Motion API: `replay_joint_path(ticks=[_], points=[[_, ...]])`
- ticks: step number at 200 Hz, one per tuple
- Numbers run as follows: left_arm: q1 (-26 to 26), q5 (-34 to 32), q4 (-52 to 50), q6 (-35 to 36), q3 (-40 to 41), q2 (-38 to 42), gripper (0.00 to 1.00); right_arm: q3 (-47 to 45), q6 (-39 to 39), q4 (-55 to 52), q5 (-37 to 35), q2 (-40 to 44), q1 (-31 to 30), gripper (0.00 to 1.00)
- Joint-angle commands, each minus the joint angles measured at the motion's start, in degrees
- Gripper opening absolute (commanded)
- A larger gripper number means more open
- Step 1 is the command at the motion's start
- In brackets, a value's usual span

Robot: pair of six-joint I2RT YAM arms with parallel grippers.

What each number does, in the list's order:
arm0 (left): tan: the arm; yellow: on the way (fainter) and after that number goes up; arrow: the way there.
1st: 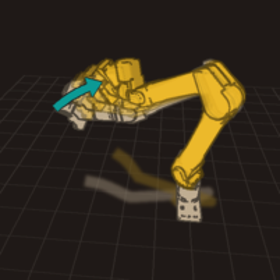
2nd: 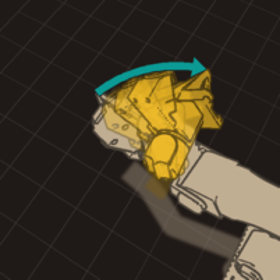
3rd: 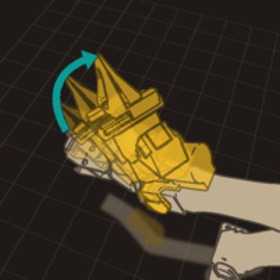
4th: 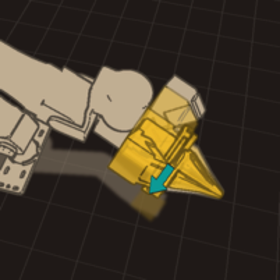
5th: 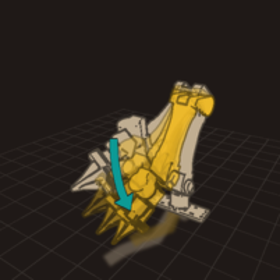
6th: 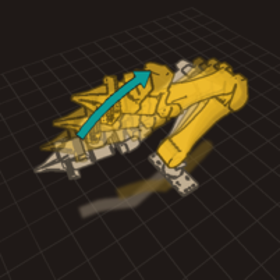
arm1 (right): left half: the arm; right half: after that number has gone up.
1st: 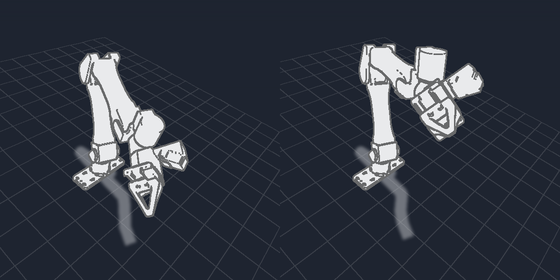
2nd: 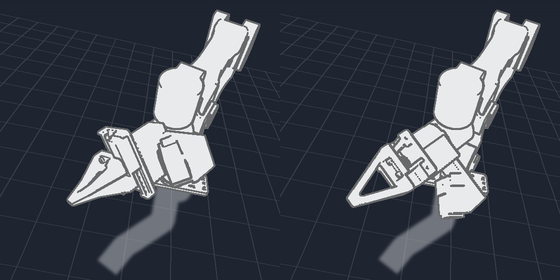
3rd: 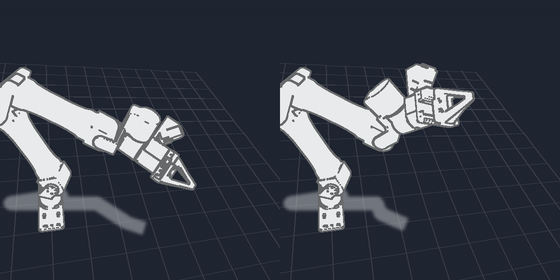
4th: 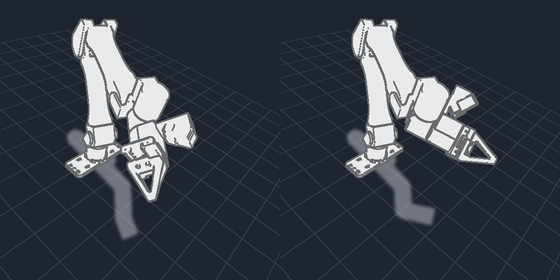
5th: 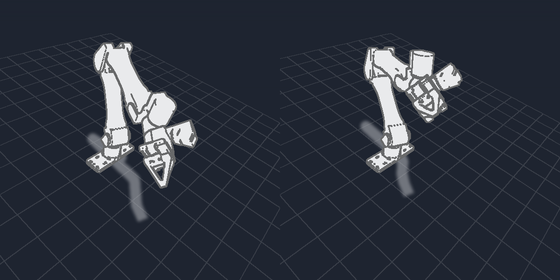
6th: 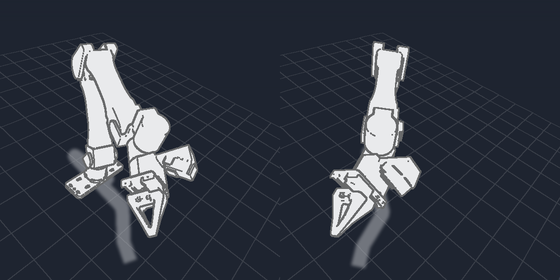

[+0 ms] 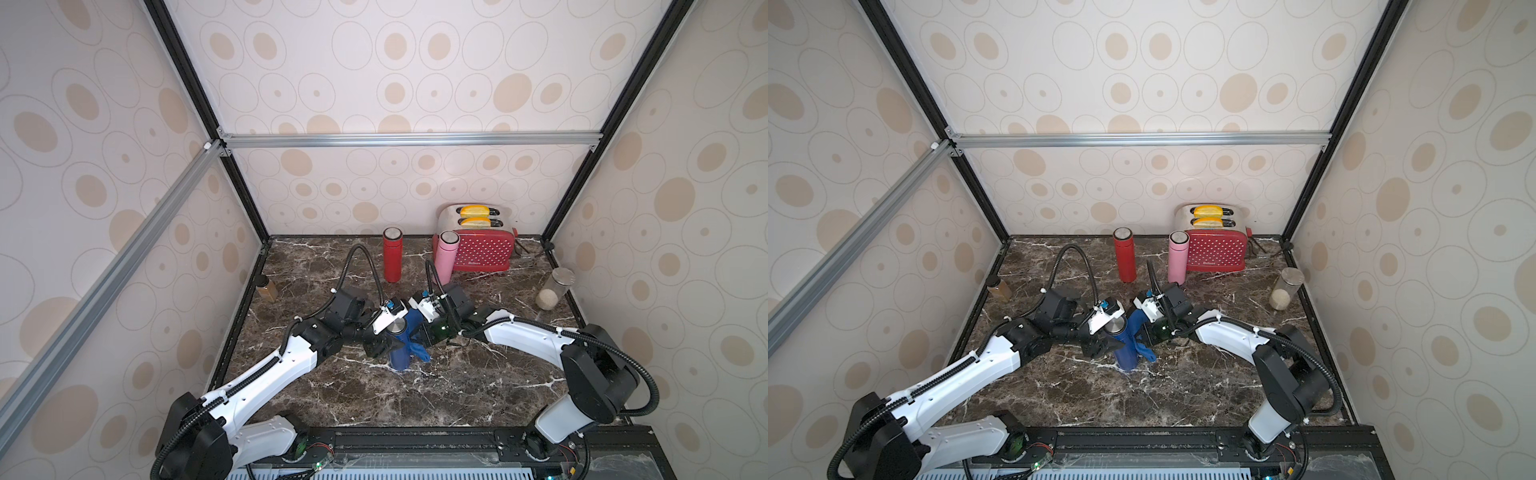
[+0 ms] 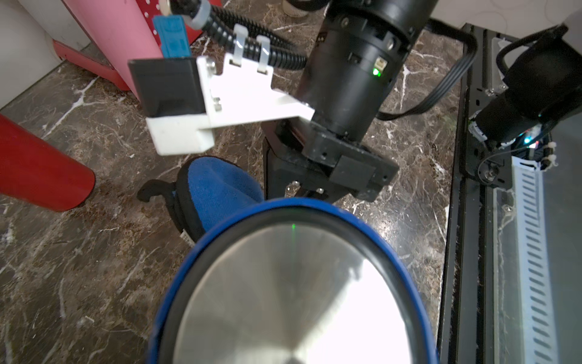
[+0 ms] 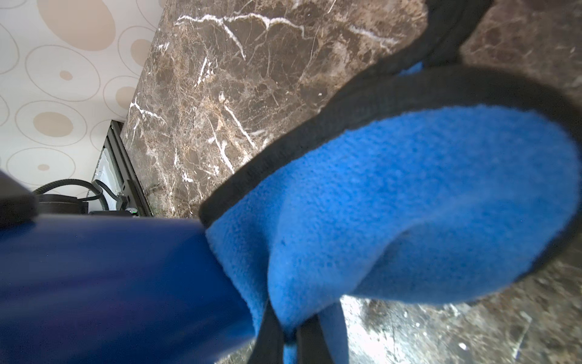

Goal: Wipe the surface of the thermos
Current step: Wipe the dirt from the surface of the thermos.

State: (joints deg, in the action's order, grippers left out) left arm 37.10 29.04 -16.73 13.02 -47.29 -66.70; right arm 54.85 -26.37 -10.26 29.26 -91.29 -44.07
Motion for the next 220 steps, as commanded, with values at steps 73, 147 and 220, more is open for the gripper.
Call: replay_joint_path(ticks=[73, 147, 220], points=[[5.3, -5.5, 30.1, -5.9, 11.5, 1.1, 0.34, -1.8, -3.3, 3.6, -0.1, 1.6, -2.4, 0.0], [5.3, -4.7, 43.5, -7.6, 17.5, -1.2, 0.44, 0.0, -2.9, 2.5, -0.8, 1.9, -3.7, 0.0], [5.3, -4.8, 48.8, -7.9, 20.6, -0.7, 0.52, 1.9, -2.9, 1.7, -1.0, 0.7, -4.7, 0.0]])
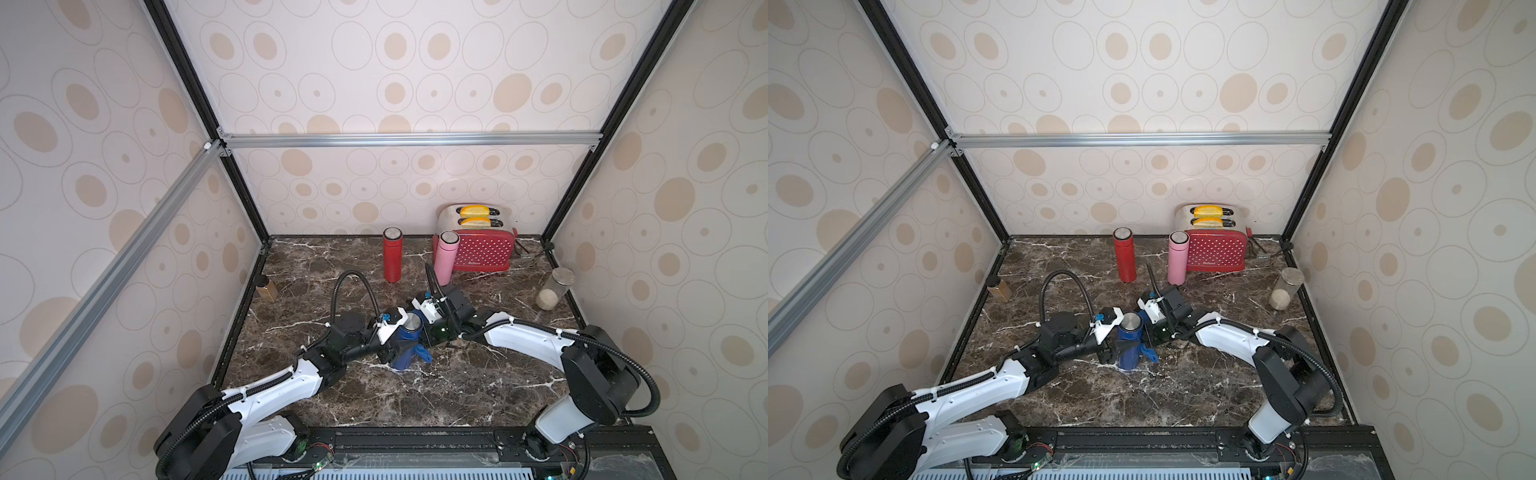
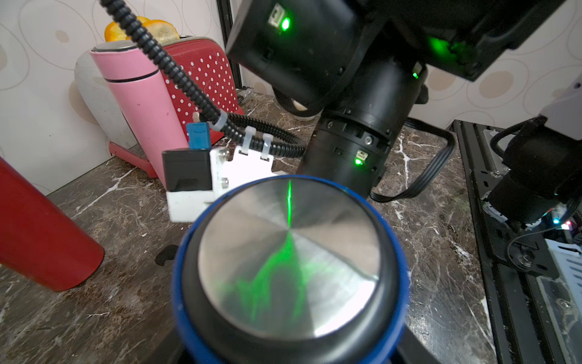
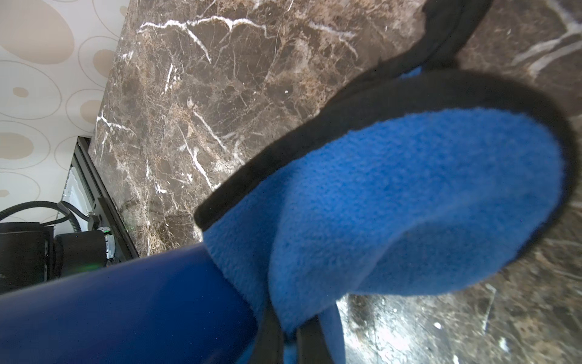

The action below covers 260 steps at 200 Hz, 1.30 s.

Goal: Wipe the surface of the thermos
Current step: Wipe the dirt from the surface of the thermos.

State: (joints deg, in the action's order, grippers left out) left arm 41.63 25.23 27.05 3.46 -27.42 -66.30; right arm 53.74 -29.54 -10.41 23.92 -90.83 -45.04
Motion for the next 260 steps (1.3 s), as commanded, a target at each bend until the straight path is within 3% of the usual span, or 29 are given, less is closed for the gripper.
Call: replay_joint_path(ticks=[1, 38, 50, 64, 75, 121, 173, 216, 260], points=[[0.8, -1.0, 5.1, 1.7, 0.8, -1.1, 0.52, 3.1, 0.3, 1.8, 4.2, 0.3, -3.8, 0.0], [0.8, -0.9, 6.6, 1.4, 1.9, -1.3, 0.49, 4.4, 0.9, 0.7, 4.0, 0.0, -4.2, 0.0], [0.8, -0.9, 7.5, 1.3, 2.3, -1.1, 0.35, 4.5, 0.9, 0.7, 4.0, -0.1, -4.3, 0.0], [0.8, -1.4, 8.9, 0.9, 3.1, -0.7, 0.1, 4.6, 0.8, 0.7, 3.9, 0.1, -4.5, 0.0], [0.8, -2.1, 10.4, 0.6, 3.9, -0.3, 0.0, 4.7, 0.9, 0.1, 3.6, 0.6, -4.5, 0.0], [0.8, -8.7, 16.0, 0.1, 8.4, 0.7, 0.0, 4.1, 2.5, -6.9, -2.0, 10.9, -4.8, 0.0], [0.8, -9.0, 24.2, -1.6, 11.7, -1.5, 0.0, 6.7, 4.3, -13.9, -5.2, 22.3, -5.6, 0.0], [0.8, -8.6, 24.5, -1.5, 11.2, -3.7, 0.0, 13.0, 5.4, -17.5, -8.0, 23.0, -9.4, 0.0], [0.8, -7.4, 24.4, -1.1, 10.6, -4.9, 0.0, 13.8, 5.1, -16.9, -9.6, 19.0, -9.9, 0.0]])
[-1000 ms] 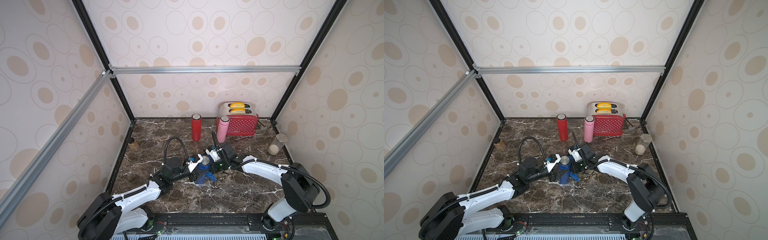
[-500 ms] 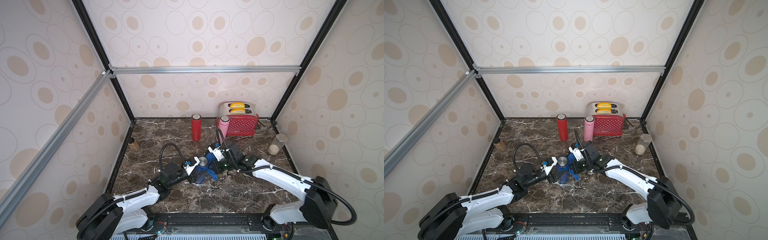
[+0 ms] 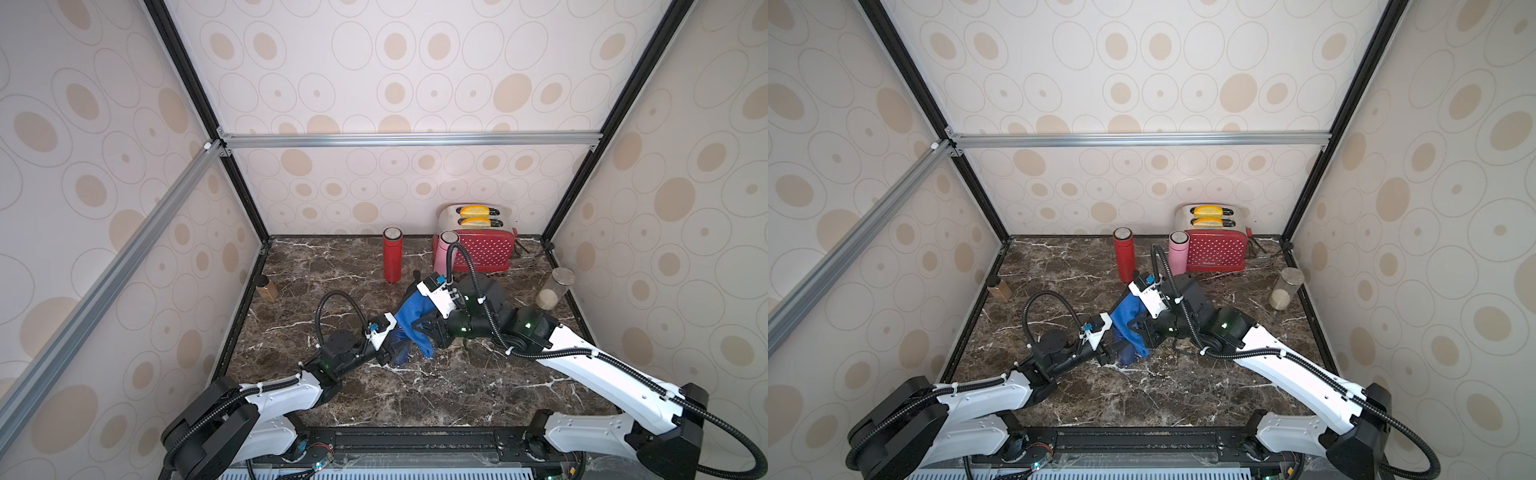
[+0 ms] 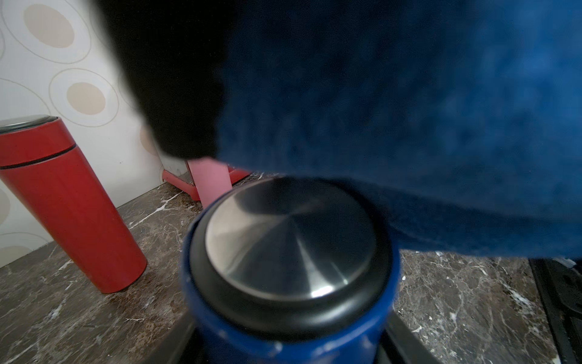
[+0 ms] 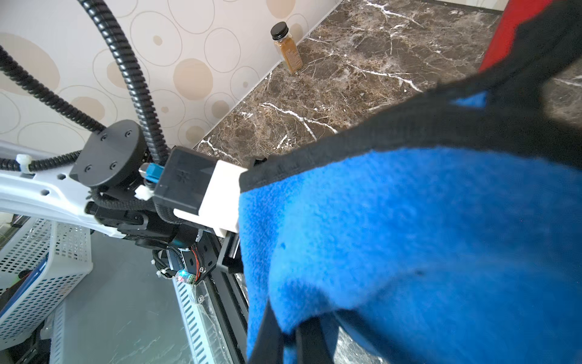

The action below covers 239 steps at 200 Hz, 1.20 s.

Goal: Wipe the surface of the thermos
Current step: Wipe the dirt from the surface of the thermos.

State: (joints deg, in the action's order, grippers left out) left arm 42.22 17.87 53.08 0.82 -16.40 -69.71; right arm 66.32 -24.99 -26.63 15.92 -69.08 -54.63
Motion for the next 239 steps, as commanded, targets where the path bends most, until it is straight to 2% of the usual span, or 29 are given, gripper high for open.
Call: replay_joint_path(ticks=[1, 83, 106, 144, 171, 206, 239], points=[[0.2, 0.0, -1.7, 1.6, -0.3, -1.5, 0.0, 1.2, 0.5, -0.6, -1.8, -3.0, -0.4, 0.0], [0.2, 0.9, -1.6, 1.6, 0.3, -0.8, 0.0, 9.9, 4.4, -1.0, -6.4, -19.3, -0.2, 0.0], [0.2, 0.3, -1.9, 1.0, 0.8, 0.1, 0.0, 7.3, 3.7, -2.2, -6.0, -17.9, -0.3, 0.0], [0.2, -0.2, -2.6, 0.4, 1.1, 0.5, 0.0, -1.7, -0.7, -4.5, -6.6, -7.7, -0.8, 0.0], [0.1, 0.1, -2.6, 0.3, 0.8, -0.4, 0.0, -4.1, -1.9, -6.2, -6.3, -3.6, -1.1, 0.0], [0.2, 1.3, -3.5, 1.0, -0.4, -1.6, 0.0, -1.5, 0.2, -2.7, -6.7, -6.4, -1.2, 0.0], [0.2, 2.2, -5.7, 2.3, -1.6, -1.8, 0.0, 6.6, 3.3, -2.0, -5.9, -14.5, -1.1, 0.0]])
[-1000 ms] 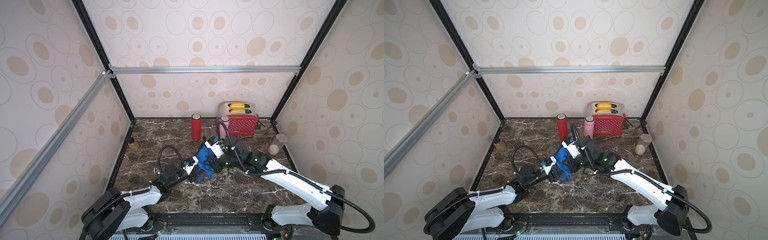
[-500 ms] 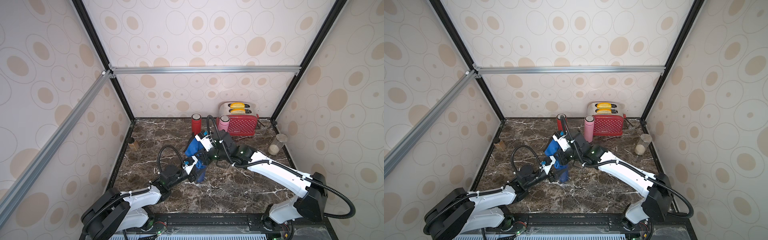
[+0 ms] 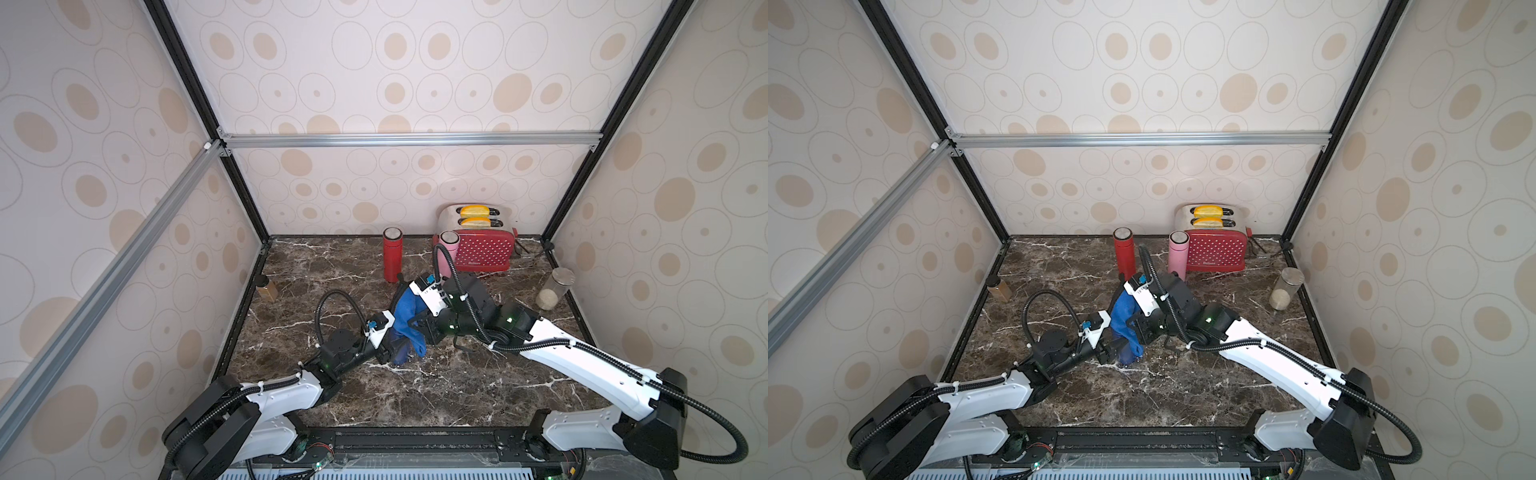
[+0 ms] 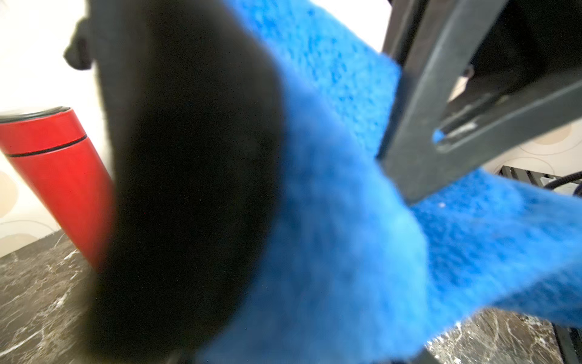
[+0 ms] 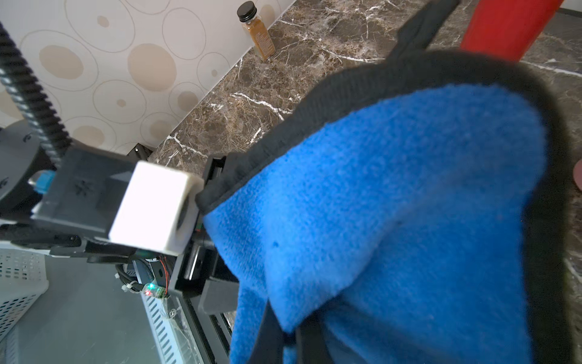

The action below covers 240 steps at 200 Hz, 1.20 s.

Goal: Wipe the surface of the thermos
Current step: Wipe the dirt from the surface of the thermos.

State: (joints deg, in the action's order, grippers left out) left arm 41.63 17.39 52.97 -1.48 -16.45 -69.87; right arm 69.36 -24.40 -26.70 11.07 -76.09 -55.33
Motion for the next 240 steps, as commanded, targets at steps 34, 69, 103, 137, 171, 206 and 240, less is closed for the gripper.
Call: replay_joint_path(ticks=[34, 69, 103, 137, 171, 206, 240], points=[[0.7, 2.0, -6.5, 4.9, -1.8, -1.1, 0.0, 9.7, 4.3, -2.1, 0.6, -16.1, -0.2, 0.0], [0.8, -2.7, -6.7, 2.5, -0.3, 2.6, 0.0, 9.3, 4.5, -2.7, 0.3, -16.7, 0.1, 0.0], [0.4, -9.7, -9.4, -2.7, 0.5, 8.0, 0.0, 7.2, 4.3, -6.3, -4.0, -8.7, 1.1, 0.0], [-2.0, -12.5, -12.1, -13.7, -0.5, 13.1, 0.0, 4.4, 3.7, -8.3, -7.0, -0.2, 4.0, 0.0], [-7.5, -17.9, -15.5, -34.8, -2.3, 17.9, 0.0, 2.1, 3.9, -9.4, -7.8, 5.4, 6.8, 0.0], [-9.4, -24.6, -19.5, -54.6, -4.9, 21.6, 0.0, -0.6, 4.1, -7.1, -6.1, 6.9, 7.9, 0.0], [-15.4, -24.2, -13.2, -80.2, -0.9, 20.1, 0.0, -4.0, 2.6, -0.6, -1.7, 6.2, 8.4, 0.0]])
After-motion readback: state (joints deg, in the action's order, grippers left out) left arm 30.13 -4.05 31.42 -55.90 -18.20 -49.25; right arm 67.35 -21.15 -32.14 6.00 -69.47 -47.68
